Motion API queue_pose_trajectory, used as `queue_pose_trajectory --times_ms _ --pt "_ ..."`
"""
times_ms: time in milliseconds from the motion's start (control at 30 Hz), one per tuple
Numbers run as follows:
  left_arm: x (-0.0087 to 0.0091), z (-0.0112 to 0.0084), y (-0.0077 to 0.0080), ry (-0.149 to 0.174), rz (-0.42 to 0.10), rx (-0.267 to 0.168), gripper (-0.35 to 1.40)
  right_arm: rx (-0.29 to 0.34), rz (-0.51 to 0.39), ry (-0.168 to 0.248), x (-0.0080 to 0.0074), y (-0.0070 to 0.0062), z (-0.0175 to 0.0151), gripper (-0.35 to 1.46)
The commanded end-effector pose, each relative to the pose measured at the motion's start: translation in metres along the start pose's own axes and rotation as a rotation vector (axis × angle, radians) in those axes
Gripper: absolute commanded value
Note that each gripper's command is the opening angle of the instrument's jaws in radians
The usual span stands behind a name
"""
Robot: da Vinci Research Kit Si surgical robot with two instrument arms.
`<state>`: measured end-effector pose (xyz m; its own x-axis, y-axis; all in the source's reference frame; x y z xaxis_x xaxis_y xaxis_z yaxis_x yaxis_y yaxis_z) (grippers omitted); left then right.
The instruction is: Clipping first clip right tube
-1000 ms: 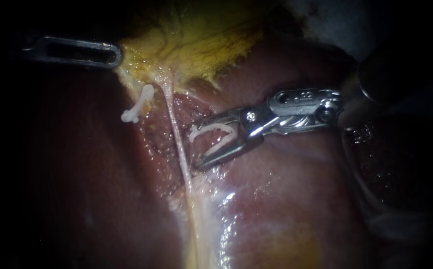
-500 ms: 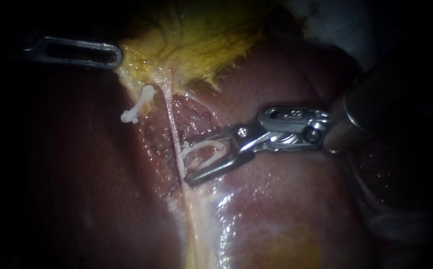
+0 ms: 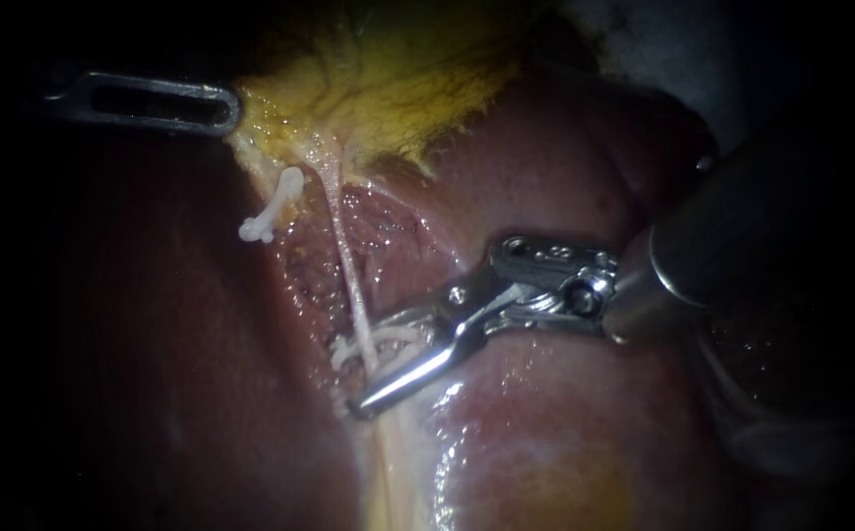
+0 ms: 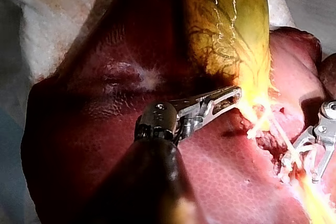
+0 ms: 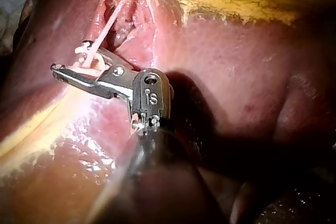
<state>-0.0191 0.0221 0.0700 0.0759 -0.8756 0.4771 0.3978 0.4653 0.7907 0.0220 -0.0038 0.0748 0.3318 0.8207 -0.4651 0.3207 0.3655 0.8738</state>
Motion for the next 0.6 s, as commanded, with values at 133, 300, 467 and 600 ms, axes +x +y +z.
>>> queue_pose_trajectory --times_ms 133,300,467,600 --pt "0.0000 0.0001 0.0000 -0.001 0.000 -0.001 -0.35 0.053 0.034 0.033 -0.0014 -0.0003 0.0009 0.48" --pt "0.0001 0.0003 -0.0001 -0.002 0.001 -0.003 -0.35 0.073 0.046 0.070 -0.0012 -0.0010 0.0018 0.45" --pt "0.0001 0.0003 -0.0001 -0.002 0.001 -0.003 -0.35 0.074 0.054 0.075 -0.0007 -0.0011 0.0021 0.38" --pt "0.0001 0.0004 -0.0001 -0.002 0.001 -0.003 -0.35 0.068 0.072 0.079 -0.0006 -0.0008 0.0020 0.25"
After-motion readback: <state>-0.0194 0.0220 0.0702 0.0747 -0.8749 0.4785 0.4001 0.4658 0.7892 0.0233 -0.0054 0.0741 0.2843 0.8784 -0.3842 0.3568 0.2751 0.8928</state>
